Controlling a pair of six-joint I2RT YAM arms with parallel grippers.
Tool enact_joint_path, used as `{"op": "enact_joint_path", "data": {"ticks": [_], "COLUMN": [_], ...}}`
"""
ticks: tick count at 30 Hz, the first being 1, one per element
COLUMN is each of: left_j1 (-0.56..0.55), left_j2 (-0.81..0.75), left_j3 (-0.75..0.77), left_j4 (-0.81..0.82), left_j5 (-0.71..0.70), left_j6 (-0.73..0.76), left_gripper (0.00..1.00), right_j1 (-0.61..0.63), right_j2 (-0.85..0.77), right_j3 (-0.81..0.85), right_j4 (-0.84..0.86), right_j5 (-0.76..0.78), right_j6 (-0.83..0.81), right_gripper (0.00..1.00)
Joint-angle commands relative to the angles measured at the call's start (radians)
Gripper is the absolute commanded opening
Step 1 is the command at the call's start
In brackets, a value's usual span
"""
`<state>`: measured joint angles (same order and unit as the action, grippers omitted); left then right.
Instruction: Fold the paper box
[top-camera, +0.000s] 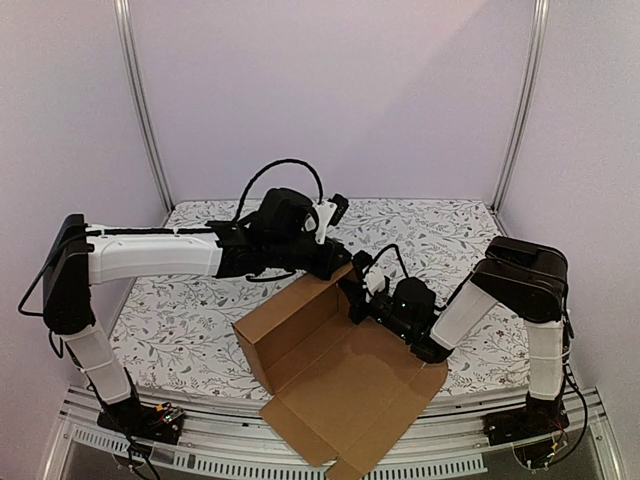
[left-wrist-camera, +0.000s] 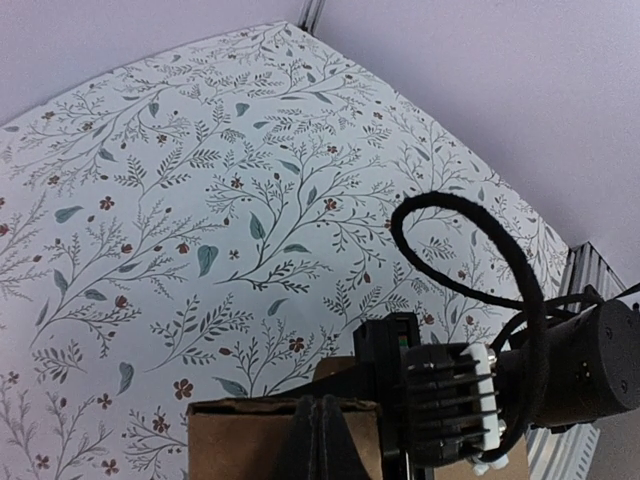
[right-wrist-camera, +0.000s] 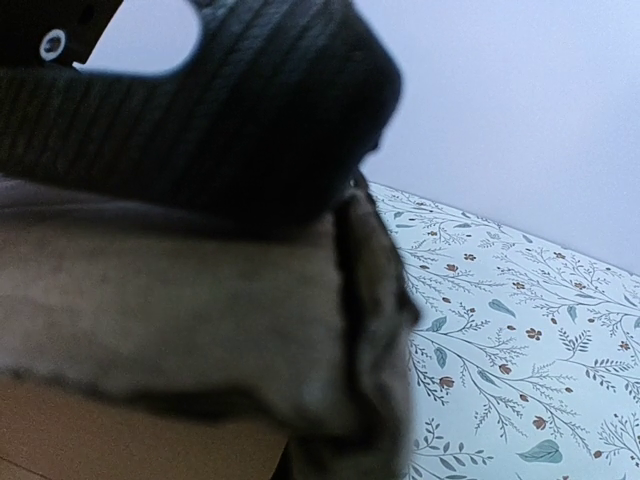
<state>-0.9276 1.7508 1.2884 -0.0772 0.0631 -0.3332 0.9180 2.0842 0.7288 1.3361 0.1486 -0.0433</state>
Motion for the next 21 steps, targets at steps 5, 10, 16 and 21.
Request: {"op": "enact_joint_path", "data": {"ticks": [5,10,16,21], "left_j1": [-0.007,-0.007,-0.007,-0.007], "left_j2": [0.005,0.004,0.003,0.002], "left_j3": [-0.04,-0.041,-0.04,-0.04], "left_j4": [-0.108,-0.108,-0.108,-0.108], "left_j5": [-0.005,-0.013,-0.017,-0.022], "left_j6": [-0.008,-0.01,-0.007,-0.007], "left_gripper": [0.0,0.0,0.0,0.0], "right_j1": [-0.005,-0.005,-0.002,0.004], "right_j2": [-0.003,0.003,0.008,0.016], "right_j3": [0.003,-0.024,-0.068,-0.078], "right_j4": [0.069,0.069,0.069,0.069], "right_j5": [0.02,0.027,0.038,0.049], "right_j6": [0.016,0.029,0.039,0.071], "right_gripper": [0.04,0.14,0.16,0.17]}}
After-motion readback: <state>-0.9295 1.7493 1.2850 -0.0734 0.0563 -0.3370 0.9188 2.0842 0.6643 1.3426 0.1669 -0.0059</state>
